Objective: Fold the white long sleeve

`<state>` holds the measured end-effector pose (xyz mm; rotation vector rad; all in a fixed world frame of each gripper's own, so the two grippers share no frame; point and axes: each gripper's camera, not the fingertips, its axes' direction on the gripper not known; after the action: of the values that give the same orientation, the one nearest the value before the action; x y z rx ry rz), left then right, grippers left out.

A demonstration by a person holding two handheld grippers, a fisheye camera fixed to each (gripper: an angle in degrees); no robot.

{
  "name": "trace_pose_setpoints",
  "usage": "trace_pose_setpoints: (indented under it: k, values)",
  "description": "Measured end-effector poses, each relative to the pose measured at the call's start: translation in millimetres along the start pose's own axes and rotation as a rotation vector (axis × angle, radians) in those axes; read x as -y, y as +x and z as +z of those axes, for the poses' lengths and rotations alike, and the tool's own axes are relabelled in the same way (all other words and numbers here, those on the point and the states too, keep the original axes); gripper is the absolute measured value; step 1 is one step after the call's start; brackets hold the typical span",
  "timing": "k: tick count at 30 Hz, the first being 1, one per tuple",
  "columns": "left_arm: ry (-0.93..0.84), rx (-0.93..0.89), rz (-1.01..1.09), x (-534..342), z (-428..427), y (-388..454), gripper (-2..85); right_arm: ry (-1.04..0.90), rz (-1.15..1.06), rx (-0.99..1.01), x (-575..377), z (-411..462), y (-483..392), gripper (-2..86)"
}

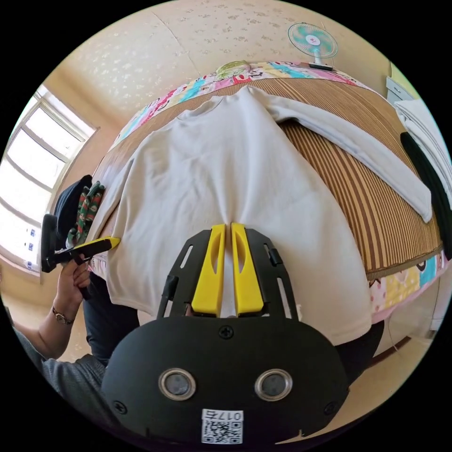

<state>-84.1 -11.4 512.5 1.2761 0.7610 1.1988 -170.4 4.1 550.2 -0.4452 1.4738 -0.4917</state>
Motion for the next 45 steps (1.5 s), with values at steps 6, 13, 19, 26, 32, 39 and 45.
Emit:
trace_pose_setpoints:
  k: [6, 13, 19, 26, 32, 39, 45]
  values:
    - [0.134, -0.188, -0.328, -99.7, -59.4, -92.8, 5.1, -0.129, -0.21, -0.091, -48.1, -13.0, -59.1, 2.5]
    - [0.353, -0.575, -0.819, -212.8, -91.8, -221.2, 14.6, -0.081, -0.205, -0.095, -23.7, -37.2, -69.9, 1.3]
    - [0.569, -0.751, -1.116, -253.1, -84.7, -277.5, 9.2, -0.021, -0.102, 0.017, -18.8, -68.0, -67.6, 0.5]
    - [0.626, -0.546, -0.905, -254.0, -137.3, -250.3, 3.6, 0.056, -0.147, -0.069, -22.2, -81.5, -70.5, 0.3]
    - [0.854, -0.165, -0.471, -205.8, -254.5, -135.4, 3.5, 0.125, -0.227, -0.278, 23.1, -54.5, -70.3, 0.3]
    - [0.964, -0.138, -0.074, -42.5, -297.9, 16.1, 3.8, 0.128, -0.303, -0.326, 47.0, 34.3, -72.6, 0.5]
    - [0.461, -0.394, 0.521, 104.5, -151.4, 212.3, 15.6, 0.181, -0.385, -0.518, 24.7, 50.1, -115.5, 0.5]
